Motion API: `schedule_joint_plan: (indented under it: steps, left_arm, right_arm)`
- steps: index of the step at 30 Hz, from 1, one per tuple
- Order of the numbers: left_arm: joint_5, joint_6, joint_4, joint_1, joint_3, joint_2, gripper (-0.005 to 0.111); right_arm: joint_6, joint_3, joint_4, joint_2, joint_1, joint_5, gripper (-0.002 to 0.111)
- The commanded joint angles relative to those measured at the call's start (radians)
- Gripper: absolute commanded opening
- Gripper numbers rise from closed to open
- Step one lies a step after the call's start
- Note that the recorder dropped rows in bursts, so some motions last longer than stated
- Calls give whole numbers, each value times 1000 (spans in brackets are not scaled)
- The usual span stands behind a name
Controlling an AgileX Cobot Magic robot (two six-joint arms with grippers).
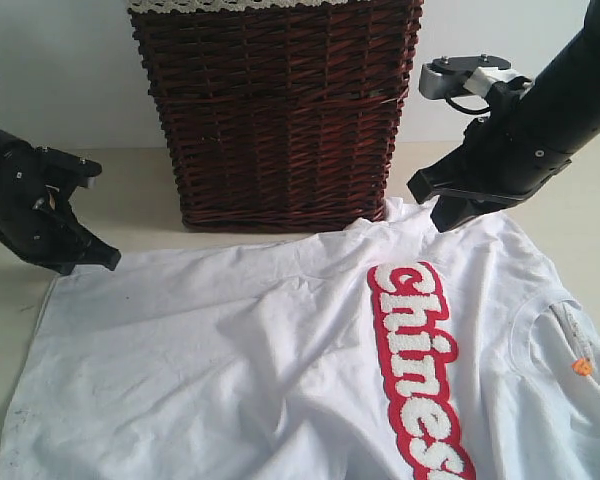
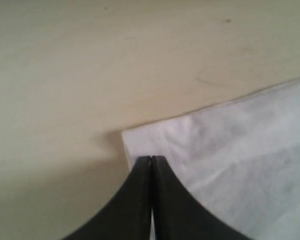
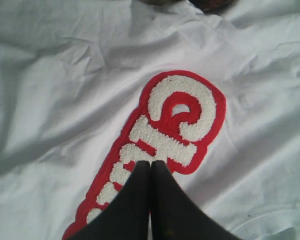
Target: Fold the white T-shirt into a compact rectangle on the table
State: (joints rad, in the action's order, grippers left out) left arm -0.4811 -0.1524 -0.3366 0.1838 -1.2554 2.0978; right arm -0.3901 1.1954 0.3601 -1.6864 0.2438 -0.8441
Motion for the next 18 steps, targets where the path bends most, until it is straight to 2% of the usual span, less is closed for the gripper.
schedule_joint_plan:
  steps: [1, 5, 7, 9, 10, 11, 12, 18]
  left_arm:
    - [-27, 16, 53, 5, -26, -14, 0]
    - [-80, 170, 196, 34, -26, -125, 0]
    - [-186, 252, 277, 72, -26, -223, 0]
    - [-281, 262, 277, 136, 11, -315, 0]
    - [-323, 262, 275, 191, 64, -371, 0]
    - [-337, 262, 277, 227, 98, -400, 0]
    - [-352, 250, 281, 308, 166, -451, 0]
    - [-356, 174, 366, 521, 374, -536, 0]
  right_arm:
    - [-10, -3, -4, 10, 0, 1, 0]
    - [-10, -3, -4, 10, 0, -9, 0]
    - [-10, -3, -4, 10, 0, -15, 0]
    - [-10, -3, -4, 10, 0, -34, 0]
    - [-10, -3, -4, 10, 0, -46, 0]
    - [-10, -3, -3, 10, 0, -48, 0]
    - [-10, -3, 0, 10, 0, -48, 0]
    - [-8, -3, 26, 10, 0, -54, 0]
